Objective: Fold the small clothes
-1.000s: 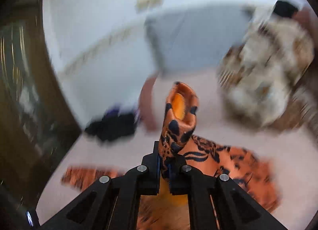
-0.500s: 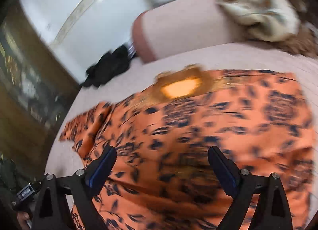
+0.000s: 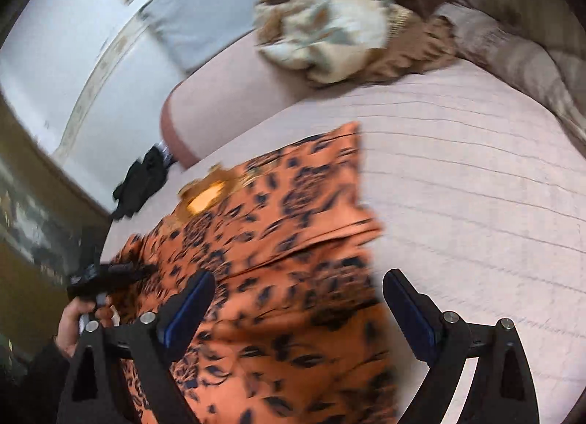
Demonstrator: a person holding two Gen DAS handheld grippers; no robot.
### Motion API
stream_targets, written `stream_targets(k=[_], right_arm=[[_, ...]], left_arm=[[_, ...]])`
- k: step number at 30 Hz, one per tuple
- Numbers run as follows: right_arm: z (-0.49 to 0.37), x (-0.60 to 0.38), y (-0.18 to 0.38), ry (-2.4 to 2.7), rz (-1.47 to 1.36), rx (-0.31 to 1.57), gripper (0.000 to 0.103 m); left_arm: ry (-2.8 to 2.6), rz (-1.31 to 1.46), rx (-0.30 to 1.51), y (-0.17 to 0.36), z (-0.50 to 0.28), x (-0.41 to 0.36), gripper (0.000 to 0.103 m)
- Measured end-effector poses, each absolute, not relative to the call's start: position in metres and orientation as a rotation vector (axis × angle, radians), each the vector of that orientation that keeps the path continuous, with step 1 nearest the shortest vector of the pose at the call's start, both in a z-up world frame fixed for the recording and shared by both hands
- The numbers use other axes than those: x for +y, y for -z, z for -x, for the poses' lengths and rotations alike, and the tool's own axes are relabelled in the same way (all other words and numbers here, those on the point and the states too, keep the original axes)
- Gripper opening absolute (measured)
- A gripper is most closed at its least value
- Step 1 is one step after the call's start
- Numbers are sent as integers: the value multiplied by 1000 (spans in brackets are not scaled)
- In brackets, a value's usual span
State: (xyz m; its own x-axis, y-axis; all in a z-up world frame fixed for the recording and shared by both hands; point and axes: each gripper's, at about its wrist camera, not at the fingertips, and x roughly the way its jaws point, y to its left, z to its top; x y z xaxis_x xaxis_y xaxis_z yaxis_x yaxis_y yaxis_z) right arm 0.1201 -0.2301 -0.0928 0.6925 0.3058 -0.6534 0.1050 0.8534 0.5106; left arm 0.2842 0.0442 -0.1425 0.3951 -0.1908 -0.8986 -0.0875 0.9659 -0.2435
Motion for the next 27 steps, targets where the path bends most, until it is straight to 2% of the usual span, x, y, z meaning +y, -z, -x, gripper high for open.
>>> stream_targets(k=[5, 10, 17, 19, 20, 22, 25, 27], right_arm=[[-164, -286, 106, -134, -689, 819, 95], [-243, -322, 125, -240, -919, 839, 95], [-301, -281, 139, -327, -777, 984, 92], [-312, -271, 151, -327, -750, 1040, 58], [-314, -269, 156, -327, -752, 1062, 10], [-318, -260, 153, -318, -704, 1064, 10], [-303, -243, 94, -289, -492, 925, 9], [-303, -241, 87, -233, -407, 915, 10]], left_arm=[[49, 85, 969, 107, -267, 28, 5], [-37, 127, 1058, 147, -267, 54, 5], [-36, 63, 1044, 153, -275, 47, 6], [-40, 39, 1031, 155, -274, 37, 6], [-39, 29, 1025, 157, -273, 35, 6], [-33, 22, 1022, 156, -272, 36, 7], [-10, 25, 1009, 147, -271, 42, 7], [-6, 9, 987, 149, -272, 37, 7]])
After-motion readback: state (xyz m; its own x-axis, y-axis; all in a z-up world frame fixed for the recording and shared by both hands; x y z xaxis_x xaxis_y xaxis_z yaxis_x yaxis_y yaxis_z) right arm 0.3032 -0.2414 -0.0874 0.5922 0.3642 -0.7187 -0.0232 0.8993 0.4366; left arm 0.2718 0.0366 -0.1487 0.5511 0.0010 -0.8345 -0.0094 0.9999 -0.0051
